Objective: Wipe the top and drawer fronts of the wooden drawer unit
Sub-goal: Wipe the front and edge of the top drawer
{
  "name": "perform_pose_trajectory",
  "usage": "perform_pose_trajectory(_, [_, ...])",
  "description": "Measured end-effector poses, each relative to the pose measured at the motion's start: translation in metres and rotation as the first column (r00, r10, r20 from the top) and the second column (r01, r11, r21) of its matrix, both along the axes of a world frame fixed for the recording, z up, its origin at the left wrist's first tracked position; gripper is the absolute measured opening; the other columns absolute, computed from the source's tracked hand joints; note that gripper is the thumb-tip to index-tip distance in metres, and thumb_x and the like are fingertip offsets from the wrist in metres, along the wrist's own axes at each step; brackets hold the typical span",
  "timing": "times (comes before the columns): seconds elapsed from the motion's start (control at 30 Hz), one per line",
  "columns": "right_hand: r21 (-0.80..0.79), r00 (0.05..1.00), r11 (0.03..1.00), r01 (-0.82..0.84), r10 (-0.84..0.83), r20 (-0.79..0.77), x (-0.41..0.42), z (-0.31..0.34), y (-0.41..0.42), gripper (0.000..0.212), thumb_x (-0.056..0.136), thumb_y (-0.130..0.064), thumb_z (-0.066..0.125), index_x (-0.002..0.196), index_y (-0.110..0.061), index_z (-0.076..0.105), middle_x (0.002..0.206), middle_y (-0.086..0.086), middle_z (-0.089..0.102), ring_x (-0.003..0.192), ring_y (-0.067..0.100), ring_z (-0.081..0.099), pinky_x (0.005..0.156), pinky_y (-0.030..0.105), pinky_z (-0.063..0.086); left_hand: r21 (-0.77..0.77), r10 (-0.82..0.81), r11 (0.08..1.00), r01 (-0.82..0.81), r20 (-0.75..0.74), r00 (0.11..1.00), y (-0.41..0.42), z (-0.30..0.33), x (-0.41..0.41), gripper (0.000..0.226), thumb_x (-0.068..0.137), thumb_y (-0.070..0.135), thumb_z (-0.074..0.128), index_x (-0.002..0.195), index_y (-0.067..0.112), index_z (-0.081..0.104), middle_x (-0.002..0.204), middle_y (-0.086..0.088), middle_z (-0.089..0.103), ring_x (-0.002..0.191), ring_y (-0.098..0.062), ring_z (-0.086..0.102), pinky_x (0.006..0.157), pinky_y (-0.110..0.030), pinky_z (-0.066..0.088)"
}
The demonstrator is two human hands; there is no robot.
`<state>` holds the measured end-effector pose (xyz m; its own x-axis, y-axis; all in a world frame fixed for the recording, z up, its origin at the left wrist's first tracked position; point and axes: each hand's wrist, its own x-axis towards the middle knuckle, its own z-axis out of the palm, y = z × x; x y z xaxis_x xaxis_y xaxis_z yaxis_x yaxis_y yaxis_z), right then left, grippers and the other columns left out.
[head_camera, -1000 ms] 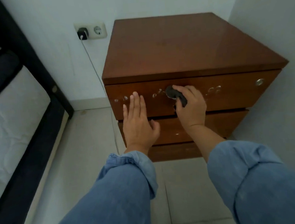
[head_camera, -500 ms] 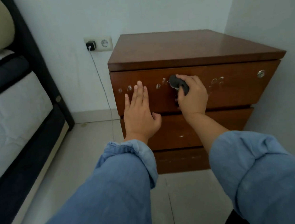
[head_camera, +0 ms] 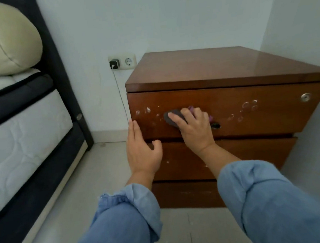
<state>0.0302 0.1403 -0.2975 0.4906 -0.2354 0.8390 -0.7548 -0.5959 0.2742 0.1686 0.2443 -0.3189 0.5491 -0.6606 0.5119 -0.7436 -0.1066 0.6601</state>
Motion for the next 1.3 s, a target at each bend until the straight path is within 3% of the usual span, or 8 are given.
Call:
perform_pose_trajectory(0.1, [-0.001, 1.000, 1.000, 0.016, -0.016, -0.025, 0.006, -0.027, -0.006, 0.062, 0.065, -0.009, 0.074, 0.122, -0.025, 0.055, 0.104, 0.008, 0.058, 0.084, 0.028, 0.039, 0.065, 0.036, 0.042, -0.015, -0.013, 1.000, 0.013, -0.018, 1.000, -0.002, 0.001, 0.005, 0.080, 0.082, 0.035, 0.052, 0.151, 0.016, 0.018, 0.158, 0.000, 0.020, 0.143, -0.014, 0.021, 0.109, -0.023, 0.014])
perform_pose_trajectory(0.27, [0.022, 0.994, 1.000, 0.021, -0.018, -0.112, 0.010, -0.038, -0.004, 0.068, 0.063, -0.012, 0.074, 0.124, -0.028, 0.049, 0.110, 0.005, 0.044, 0.089, 0.028, 0.039, 0.073, 0.038, 0.028, -0.028, -0.050, 0.998, 0.048, -0.094, 0.994, 0.003, 0.004, 0.016, 0.071, 0.085, 0.025, 0.056, 0.150, 0.018, 0.026, 0.152, -0.001, 0.034, 0.140, -0.015, 0.031, 0.113, -0.027, 0.024])
perform_pose_trajectory(0.43, [0.116, 0.975, 0.991, 0.060, -0.033, -0.218, 0.014, -0.050, 0.006, 0.068, 0.061, -0.013, 0.078, 0.123, -0.029, 0.056, 0.109, 0.005, 0.060, 0.094, 0.028, 0.042, 0.075, 0.040, 0.040, -0.082, -0.093, 0.994, 0.078, -0.200, 0.975, -0.002, 0.006, 0.017, 0.064, 0.087, 0.026, 0.052, 0.147, 0.021, 0.031, 0.146, 0.001, 0.042, 0.134, -0.014, 0.039, 0.112, -0.037, 0.035])
perform_pose_trajectory(0.57, [0.111, 0.943, 0.993, -0.043, 0.077, -0.323, 0.009, -0.031, 0.020, 0.055, 0.065, -0.014, 0.079, 0.115, -0.031, 0.060, 0.111, 0.002, 0.062, 0.095, 0.027, 0.054, 0.070, 0.038, 0.047, -0.131, -0.097, 0.989, 0.062, -0.282, 0.954, 0.001, 0.011, 0.024, 0.049, 0.090, 0.020, 0.050, 0.139, 0.021, 0.046, 0.133, 0.002, 0.055, 0.122, -0.011, 0.049, 0.106, -0.039, 0.042])
perform_pose_trajectory(0.77, [-0.054, 0.993, 0.992, -0.112, 0.111, -0.031, 0.038, 0.057, 0.008, 0.042, 0.085, -0.017, 0.053, 0.126, -0.027, 0.049, 0.113, 0.007, 0.058, 0.096, 0.026, 0.041, 0.076, 0.036, 0.030, -0.125, -0.103, 0.991, 0.054, -0.421, 0.901, 0.002, -0.004, 0.018, 0.045, 0.091, 0.020, 0.051, 0.136, 0.018, 0.050, 0.129, 0.000, 0.057, 0.120, -0.014, 0.051, 0.105, -0.041, 0.044])
perform_pose_trajectory(0.9, [-0.044, 1.000, 0.999, -0.021, 0.020, -0.013, 0.058, 0.042, 0.006, 0.048, 0.081, -0.018, 0.057, 0.127, -0.026, 0.049, 0.114, 0.004, 0.058, 0.096, 0.025, 0.040, 0.077, 0.036, 0.029, -0.134, -0.111, 0.989, 0.058, -0.434, 0.894, 0.003, -0.013, 0.019, 0.043, 0.091, 0.019, 0.052, 0.134, 0.018, 0.052, 0.128, 0.001, 0.059, 0.118, -0.012, 0.052, 0.104, -0.039, 0.045])
perform_pose_trajectory(1.17, [0.143, 0.960, 0.984, -0.106, 0.138, -0.242, 0.059, -0.036, 0.027, 0.047, 0.073, -0.016, 0.072, 0.116, -0.027, 0.057, 0.108, -0.001, 0.062, 0.095, 0.023, 0.056, 0.073, 0.035, 0.047, -0.084, -0.165, 0.986, 0.142, -0.495, 0.853, 0.006, -0.006, 0.032, 0.038, 0.096, 0.024, 0.042, 0.132, 0.019, 0.055, 0.123, -0.001, 0.062, 0.115, -0.018, 0.057, 0.100, -0.043, 0.048])
perform_pose_trajectory(1.3, [0.115, 0.970, 0.973, -0.201, 0.213, -0.113, 0.053, 0.001, 0.032, 0.039, 0.079, -0.018, 0.066, 0.117, -0.024, 0.058, 0.105, 0.003, 0.062, 0.091, 0.024, 0.057, 0.072, 0.034, 0.045, -0.090, -0.155, 0.988, 0.126, -0.513, 0.844, 0.007, 0.002, 0.035, 0.040, 0.093, 0.026, 0.035, 0.122, 0.018, 0.062, 0.113, -0.001, 0.066, 0.109, -0.016, 0.059, 0.098, -0.035, 0.048])
